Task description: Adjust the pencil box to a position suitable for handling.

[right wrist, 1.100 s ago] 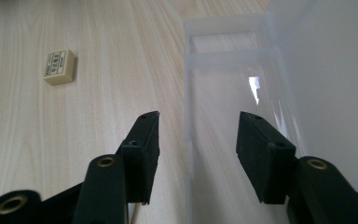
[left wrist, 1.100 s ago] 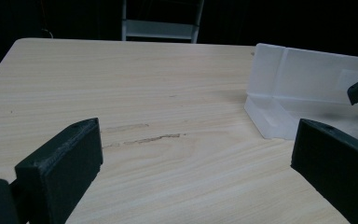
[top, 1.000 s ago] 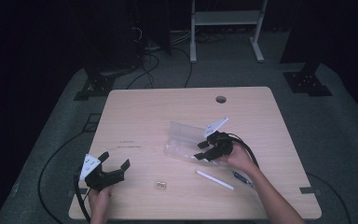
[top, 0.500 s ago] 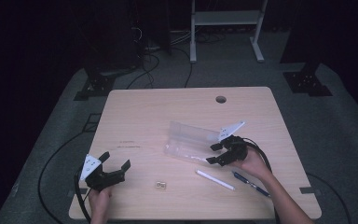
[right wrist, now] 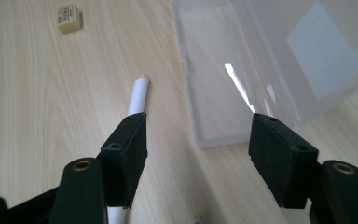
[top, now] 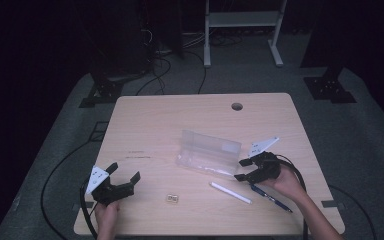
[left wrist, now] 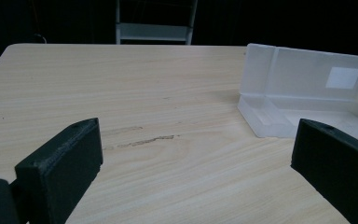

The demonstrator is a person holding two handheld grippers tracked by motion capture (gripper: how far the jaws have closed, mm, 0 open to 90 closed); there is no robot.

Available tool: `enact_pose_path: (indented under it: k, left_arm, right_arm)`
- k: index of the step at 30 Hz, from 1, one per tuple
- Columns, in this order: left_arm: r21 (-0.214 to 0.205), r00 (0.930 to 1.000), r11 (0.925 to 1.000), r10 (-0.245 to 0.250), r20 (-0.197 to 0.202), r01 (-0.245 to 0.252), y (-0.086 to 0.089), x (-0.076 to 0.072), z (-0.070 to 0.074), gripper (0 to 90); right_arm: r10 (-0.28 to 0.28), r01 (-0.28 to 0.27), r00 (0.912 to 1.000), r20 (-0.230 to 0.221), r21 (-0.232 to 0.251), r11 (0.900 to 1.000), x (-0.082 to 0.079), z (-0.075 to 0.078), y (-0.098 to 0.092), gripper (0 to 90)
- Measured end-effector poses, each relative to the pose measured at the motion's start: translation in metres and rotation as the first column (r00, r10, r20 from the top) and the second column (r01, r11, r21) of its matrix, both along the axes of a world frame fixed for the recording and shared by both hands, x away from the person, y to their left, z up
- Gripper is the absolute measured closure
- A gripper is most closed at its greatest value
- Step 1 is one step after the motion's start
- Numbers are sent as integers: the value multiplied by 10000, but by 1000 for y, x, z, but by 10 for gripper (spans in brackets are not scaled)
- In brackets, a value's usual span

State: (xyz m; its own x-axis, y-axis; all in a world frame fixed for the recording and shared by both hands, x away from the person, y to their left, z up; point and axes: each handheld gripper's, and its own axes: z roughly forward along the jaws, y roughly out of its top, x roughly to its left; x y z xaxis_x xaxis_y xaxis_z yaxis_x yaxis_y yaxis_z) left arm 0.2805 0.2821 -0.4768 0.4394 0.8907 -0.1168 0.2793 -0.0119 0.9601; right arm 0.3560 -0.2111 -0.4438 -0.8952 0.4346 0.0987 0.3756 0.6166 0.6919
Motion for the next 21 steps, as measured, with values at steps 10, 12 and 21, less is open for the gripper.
enact_pose_path:
  k: [10, 12, 21]
  left_arm:
    - [-13, 10000, 10000, -29, 27, 29, 1, 0, 0, 11]
    - [1, 10000, 10000, -49, 27, 49, 1, 0, 0, 11]
    - [-8, 10000, 10000, -38, 3, 38, 1, 0, -1, 11]
  right_arm:
    - [-265, 265, 9996, -17, -121, 9996, -16, -7, -22, 384]
    - [-296, 296, 9996, 24, -131, 9995, -20, -9, -26, 394]
    - [-422, 420, 9991, -105, -243, 9988, -36, -19, -41, 416]
